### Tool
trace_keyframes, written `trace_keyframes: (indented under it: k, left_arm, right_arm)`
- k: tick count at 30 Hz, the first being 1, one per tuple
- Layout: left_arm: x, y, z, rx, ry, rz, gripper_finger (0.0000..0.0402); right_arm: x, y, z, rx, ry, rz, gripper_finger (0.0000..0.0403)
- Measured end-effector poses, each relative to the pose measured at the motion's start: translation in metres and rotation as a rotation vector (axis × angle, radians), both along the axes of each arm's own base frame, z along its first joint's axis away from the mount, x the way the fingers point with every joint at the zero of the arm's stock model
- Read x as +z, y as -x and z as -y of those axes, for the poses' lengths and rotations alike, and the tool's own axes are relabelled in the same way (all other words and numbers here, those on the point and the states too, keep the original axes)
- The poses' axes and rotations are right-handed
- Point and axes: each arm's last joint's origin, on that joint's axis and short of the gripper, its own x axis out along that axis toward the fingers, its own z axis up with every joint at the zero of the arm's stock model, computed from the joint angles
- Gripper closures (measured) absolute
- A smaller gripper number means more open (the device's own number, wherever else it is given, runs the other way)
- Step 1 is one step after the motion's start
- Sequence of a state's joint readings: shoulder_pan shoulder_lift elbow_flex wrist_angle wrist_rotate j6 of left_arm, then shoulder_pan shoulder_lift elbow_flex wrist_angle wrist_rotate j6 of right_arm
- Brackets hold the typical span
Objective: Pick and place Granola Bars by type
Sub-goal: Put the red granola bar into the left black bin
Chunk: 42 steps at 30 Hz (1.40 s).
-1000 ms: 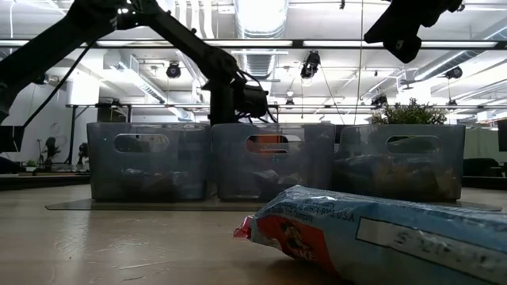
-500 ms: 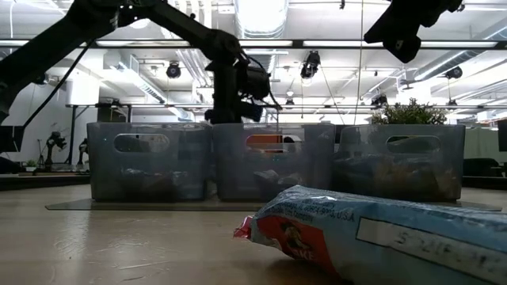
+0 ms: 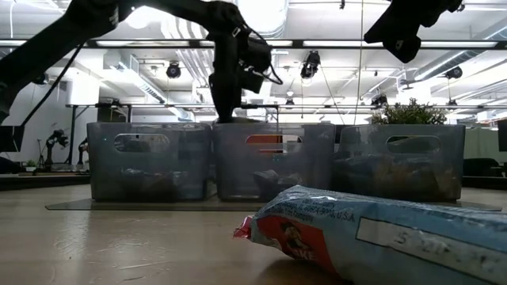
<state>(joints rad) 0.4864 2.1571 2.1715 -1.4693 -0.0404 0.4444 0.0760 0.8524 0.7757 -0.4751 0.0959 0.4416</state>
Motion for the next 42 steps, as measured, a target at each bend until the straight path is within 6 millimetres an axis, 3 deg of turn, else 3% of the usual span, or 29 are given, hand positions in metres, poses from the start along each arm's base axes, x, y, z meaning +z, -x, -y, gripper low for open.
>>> trace_keyframes:
  k: [9,13,33,42]
  left_arm:
    - [0.009,0.003,0.020,0.029,0.036,-0.053,0.0303]
    - [0.018,0.005,0.026,0.062,0.104,0.006,0.0303]
    - [0.098,0.042,0.073,0.234,0.084,0.246,0.0303]
    - [0.115,0.051,0.108,0.281,0.116,0.279,0.0303]
  right_arm:
    - [0.000,0.000,0.000,-0.002,-0.003,0.000,0.0394]
    - [0.000,0.000,0.000,0.000,-0.002,0.000,0.0394]
    - [0.000,0.000,0.000,0.001,-0.004,0.000,0.0394]
    - [0.000,0.000,0.000,0.001,-0.004,0.000,0.0394]
